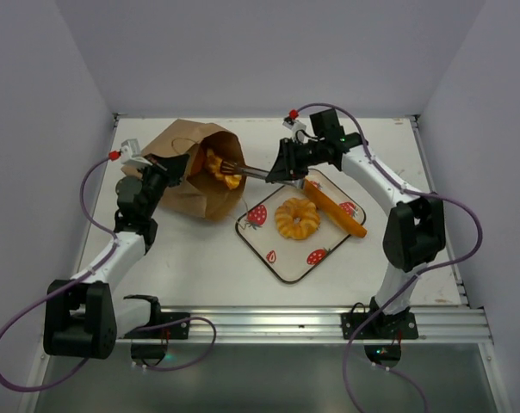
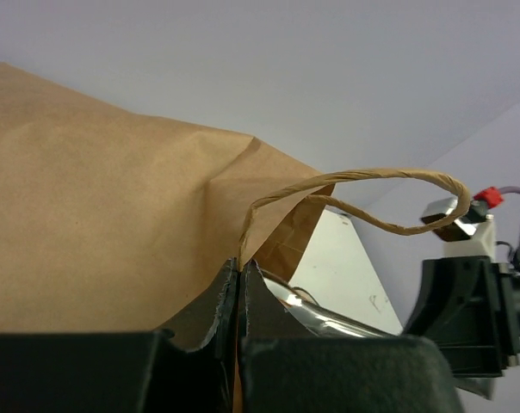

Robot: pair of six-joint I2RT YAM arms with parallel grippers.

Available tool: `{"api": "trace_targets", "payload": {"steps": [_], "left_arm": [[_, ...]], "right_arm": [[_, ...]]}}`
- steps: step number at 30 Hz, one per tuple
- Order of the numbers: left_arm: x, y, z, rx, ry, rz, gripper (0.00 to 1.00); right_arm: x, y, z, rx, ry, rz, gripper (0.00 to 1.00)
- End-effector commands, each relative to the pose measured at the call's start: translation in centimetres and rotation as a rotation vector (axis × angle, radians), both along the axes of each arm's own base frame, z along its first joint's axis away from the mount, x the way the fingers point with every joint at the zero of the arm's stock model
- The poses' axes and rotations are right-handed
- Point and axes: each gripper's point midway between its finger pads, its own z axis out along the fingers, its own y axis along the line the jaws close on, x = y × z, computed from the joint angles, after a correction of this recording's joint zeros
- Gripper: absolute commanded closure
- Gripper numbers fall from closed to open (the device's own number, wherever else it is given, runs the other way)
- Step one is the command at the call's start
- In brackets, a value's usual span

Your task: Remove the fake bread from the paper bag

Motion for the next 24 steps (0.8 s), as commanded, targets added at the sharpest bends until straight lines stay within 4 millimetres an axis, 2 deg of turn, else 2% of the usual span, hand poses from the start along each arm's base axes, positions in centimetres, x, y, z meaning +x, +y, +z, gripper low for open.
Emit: {"api": "trace_targets", "payload": {"steps": [1,7,10,18,22,24], "left_arm": [[1.2,1.8,1.3,0.058,-0.041,0.079,1.00],[1.9,2.6,1.3,0.083,-0.033,0.102,1.00],[2.2,2.6,1.3,0.089,-0.030,0.104,1.00],[2.2,2.7,1.6,0.091,-0.033,0.109,1.00],[2.1,3.0,1.6,0.123,-0.028,0.119,1.00],[1.9,3.2,1.6,0.142,-0.028,0.121,1.00]], "right_arm": [[-2.5,-1.7,3.9,0.065,-0.089,0.101,1.00],[-3.7,-5.7,3.8,0.014,-0.111,0.116,1.00],[-4.3,-7.8,4.4,-0.002,-0.134,0.124,1.00],[-6.9,-9.9,4.8,-0.017,-0.133,0.171,1.00],[-7.5,-12.2,5.0,-0.041,-0.168,0.183,1.00],[-8.6,-13.0,5.2,-0.056,-0.182,0.214,1.00]]}}
